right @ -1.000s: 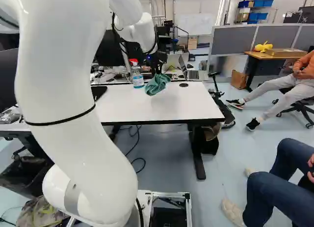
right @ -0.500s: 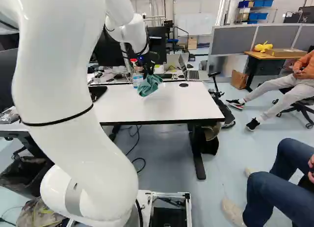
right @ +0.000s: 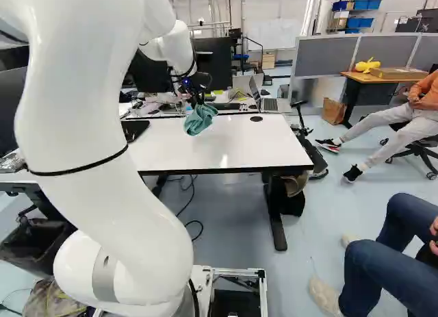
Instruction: Clean the table with the green towel
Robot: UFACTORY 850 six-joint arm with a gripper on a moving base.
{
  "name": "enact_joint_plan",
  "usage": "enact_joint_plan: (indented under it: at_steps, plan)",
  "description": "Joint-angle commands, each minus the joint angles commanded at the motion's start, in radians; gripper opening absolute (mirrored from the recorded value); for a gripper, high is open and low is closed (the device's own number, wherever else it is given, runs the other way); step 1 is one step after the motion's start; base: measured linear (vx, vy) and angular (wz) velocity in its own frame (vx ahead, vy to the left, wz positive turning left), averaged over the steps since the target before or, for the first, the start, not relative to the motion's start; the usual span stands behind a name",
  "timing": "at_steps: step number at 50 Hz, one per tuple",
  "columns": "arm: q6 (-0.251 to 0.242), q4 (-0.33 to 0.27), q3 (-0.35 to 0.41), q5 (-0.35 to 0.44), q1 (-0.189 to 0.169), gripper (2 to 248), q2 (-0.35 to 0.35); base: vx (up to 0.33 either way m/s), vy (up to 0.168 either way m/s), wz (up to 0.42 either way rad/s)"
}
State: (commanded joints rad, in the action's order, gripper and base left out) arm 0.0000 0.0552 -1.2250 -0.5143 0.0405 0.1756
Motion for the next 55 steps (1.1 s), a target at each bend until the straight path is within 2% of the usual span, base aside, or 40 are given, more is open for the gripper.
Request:
enact_joint_plan:
  at_steps: [11,55]
  plan:
    - [0.000,-0.019,-0.004,-0.001,0.035,34,0.004,0.000,0.000,0.000]
    - [0.000,-0.019,-0.024,-0.001,0.176,34,0.021,0.000,0.000,0.000]
